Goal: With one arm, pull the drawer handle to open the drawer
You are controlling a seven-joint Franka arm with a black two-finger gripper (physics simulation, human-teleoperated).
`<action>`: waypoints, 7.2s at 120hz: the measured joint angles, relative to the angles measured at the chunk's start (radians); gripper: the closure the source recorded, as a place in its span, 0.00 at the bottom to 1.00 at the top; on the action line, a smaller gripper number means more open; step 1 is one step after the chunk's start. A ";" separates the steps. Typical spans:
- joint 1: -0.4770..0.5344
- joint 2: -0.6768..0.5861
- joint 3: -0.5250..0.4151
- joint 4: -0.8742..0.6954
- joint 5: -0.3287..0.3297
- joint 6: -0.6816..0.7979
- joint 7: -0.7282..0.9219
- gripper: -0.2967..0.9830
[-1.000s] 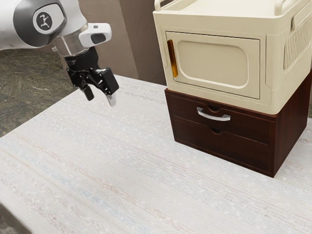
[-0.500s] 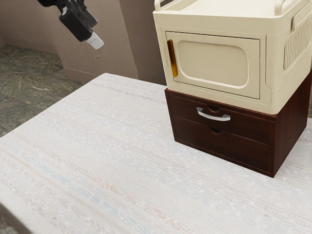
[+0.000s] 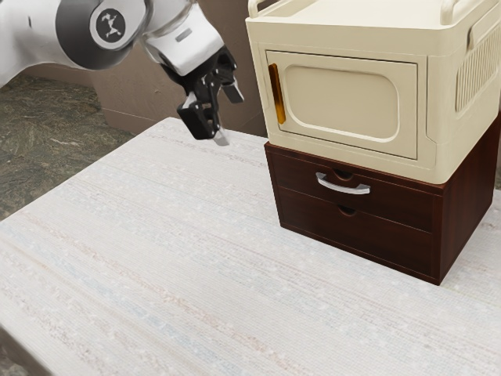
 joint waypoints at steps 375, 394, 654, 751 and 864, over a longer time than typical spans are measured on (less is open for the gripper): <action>-0.034 0.066 -0.083 -0.492 -0.169 0.879 0.482 0.66; -0.034 0.080 -0.082 -0.492 -0.156 0.897 0.478 0.66; -0.030 -0.071 -0.077 -0.696 -0.146 0.915 0.446 0.78; -0.031 -0.177 -0.074 -0.808 -0.145 0.908 0.447 0.80; -0.025 -0.264 -0.075 -0.879 -0.145 0.872 0.454 0.81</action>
